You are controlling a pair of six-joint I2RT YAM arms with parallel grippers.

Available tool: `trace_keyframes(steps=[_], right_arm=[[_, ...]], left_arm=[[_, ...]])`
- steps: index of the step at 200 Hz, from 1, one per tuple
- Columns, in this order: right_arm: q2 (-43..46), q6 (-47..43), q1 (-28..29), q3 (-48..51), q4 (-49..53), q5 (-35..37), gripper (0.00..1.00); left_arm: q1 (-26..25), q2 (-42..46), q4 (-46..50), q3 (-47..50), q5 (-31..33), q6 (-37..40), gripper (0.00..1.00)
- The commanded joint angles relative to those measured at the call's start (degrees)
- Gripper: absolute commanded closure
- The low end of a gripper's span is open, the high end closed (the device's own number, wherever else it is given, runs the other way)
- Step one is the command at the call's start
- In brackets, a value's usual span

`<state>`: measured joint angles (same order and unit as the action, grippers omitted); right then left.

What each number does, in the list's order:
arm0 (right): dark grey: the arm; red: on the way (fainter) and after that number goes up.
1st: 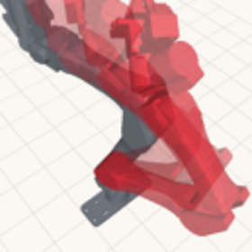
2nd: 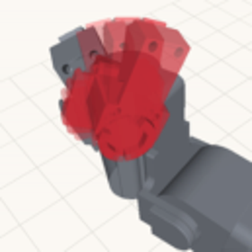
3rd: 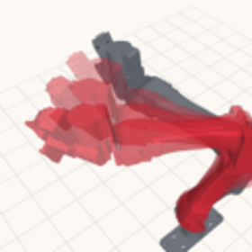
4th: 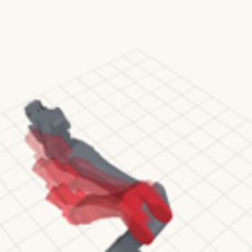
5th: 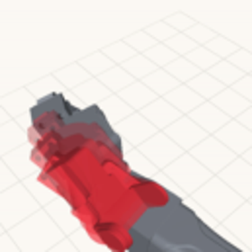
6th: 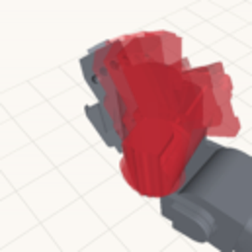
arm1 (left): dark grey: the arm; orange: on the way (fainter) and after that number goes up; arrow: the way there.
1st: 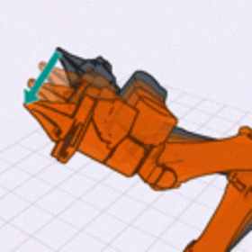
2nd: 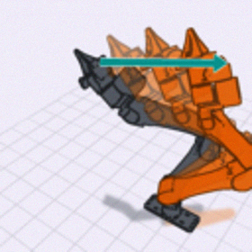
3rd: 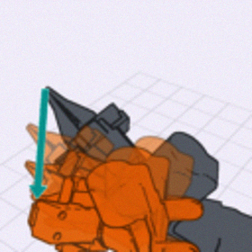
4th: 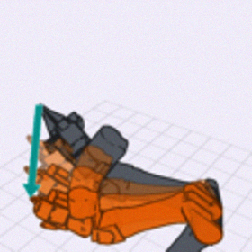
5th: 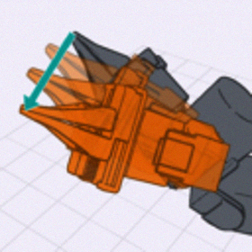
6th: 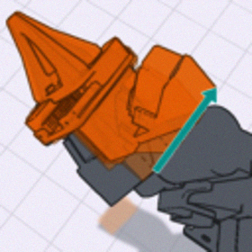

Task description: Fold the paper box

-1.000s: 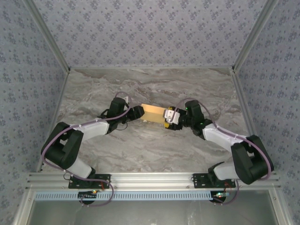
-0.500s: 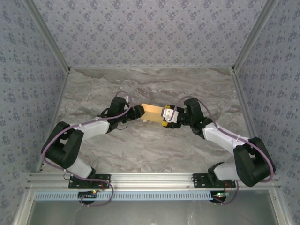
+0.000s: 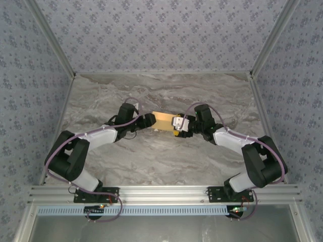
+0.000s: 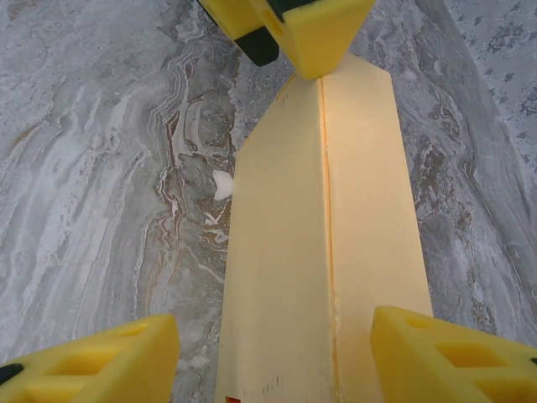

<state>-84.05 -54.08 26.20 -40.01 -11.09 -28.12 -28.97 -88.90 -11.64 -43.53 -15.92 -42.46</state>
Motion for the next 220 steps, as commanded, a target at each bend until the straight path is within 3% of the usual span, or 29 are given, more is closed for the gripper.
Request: trace_keyframes(steps=[1,25,68,164,220], right_arm=[[-1.8,-1.4,-0.7,1.3,6.3,0.1,0.36],[-2.5,-1.4,-0.6,1.1,6.3,0.4,0.37],[-2.0,-1.3,-0.6,1.5,5.8,0.1,0.37],[-1.3,-1.2,-0.5,1.2,6.4,-0.6,0.37],[3.5,5.8,-0.5,-3.7,7.2,0.7,0.27]], left_arm=[[0.8,2.4,4.3,-1.8,-2.5,3.0,0.15],[1.5,5.7,4.1,-5.2,-4.3,3.7,0.11],[1.9,5.5,5.7,-9.1,-1.5,6.1,0.11],[3.4,-6.6,1.9,-1.9,2.0,3.4,0.17],[3.4,-6.0,2.1,-0.8,2.7,4.6,0.18]])
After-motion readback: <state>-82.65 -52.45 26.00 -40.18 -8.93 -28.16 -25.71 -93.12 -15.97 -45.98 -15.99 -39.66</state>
